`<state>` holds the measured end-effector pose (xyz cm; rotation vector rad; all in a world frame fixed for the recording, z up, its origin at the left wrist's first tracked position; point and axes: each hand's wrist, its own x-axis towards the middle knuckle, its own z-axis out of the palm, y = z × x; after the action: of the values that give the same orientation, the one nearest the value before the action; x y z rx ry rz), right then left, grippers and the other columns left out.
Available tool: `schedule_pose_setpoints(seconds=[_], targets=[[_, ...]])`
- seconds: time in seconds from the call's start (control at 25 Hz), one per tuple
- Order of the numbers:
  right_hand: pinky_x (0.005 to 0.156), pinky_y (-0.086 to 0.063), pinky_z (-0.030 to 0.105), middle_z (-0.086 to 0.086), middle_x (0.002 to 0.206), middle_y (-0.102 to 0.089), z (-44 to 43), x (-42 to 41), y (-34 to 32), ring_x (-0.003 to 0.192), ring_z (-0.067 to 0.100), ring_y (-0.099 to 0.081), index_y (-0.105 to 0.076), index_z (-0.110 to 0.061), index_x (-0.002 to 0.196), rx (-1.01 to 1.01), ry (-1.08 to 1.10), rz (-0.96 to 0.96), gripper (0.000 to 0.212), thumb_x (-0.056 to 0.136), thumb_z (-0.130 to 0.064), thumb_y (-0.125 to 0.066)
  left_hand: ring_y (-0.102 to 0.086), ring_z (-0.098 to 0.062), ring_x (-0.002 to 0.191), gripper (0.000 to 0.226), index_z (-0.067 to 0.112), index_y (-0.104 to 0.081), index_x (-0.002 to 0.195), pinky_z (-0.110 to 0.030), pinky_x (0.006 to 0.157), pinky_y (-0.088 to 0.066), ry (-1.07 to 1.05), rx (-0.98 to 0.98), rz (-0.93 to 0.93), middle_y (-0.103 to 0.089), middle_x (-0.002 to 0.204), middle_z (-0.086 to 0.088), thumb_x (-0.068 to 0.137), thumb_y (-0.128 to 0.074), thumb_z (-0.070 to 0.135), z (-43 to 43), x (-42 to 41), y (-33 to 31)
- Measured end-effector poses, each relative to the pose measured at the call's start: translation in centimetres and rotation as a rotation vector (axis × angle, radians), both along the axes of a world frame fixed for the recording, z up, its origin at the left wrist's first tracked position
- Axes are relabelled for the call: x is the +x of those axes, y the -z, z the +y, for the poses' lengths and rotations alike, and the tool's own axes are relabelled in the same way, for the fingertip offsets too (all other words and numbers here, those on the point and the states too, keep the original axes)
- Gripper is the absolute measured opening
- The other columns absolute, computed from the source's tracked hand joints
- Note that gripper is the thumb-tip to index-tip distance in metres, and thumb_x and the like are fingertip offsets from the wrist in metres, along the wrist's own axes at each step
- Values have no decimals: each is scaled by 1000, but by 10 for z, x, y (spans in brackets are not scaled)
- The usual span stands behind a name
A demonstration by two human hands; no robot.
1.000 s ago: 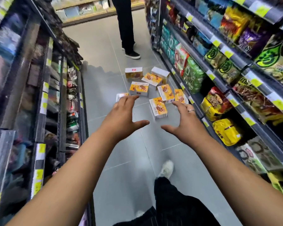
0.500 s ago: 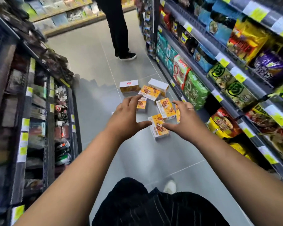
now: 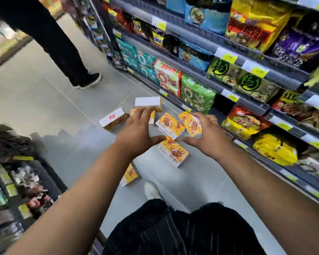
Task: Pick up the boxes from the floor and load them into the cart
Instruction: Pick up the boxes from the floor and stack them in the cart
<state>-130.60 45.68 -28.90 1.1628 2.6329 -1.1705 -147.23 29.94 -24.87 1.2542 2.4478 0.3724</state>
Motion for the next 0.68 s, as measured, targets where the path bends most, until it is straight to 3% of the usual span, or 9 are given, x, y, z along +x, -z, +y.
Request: schedule_pose_setpoints(seconds=[0.24,0.4,0.52,0.68], targets=[[102,-39,38,12,145,-30,7,-58,47,130,31,-39,-29,-28,146,-64,256,-36,89,74,-47,-78,-38,-32,132,89,23,-31,146,-46,108,-35,221,-97,-33,-36,146,-8,74,-75,51,52,-92,51],[101,-41,39,13,146,-29,24,-67,98,128,33,-45,-29,-26,147,-148,371,-88,93,72,-47,-79,-36,-33,134,89,25,-30,147,-44,109,-34,282,-128,-78,-35,148,-8,75,-75,50,95,-111,101],[96,-43,38,12,144,-30,39,-75,153,123,34,-49,-27,-30,147,-192,399,-148,93,71,-53,-77,-33,-31,136,84,32,-29,146,-41,107,-33,290,-185,-101,-30,151,-4,77,-75,47,125,-115,154],[96,-46,43,12,144,-29,52,-94,245,123,37,-48,-21,-39,146,-220,493,-211,99,67,-63,-75,-38,-35,133,83,39,-32,143,-48,108,-35,315,-206,-179,-32,147,-9,74,-77,46,159,-133,255]])
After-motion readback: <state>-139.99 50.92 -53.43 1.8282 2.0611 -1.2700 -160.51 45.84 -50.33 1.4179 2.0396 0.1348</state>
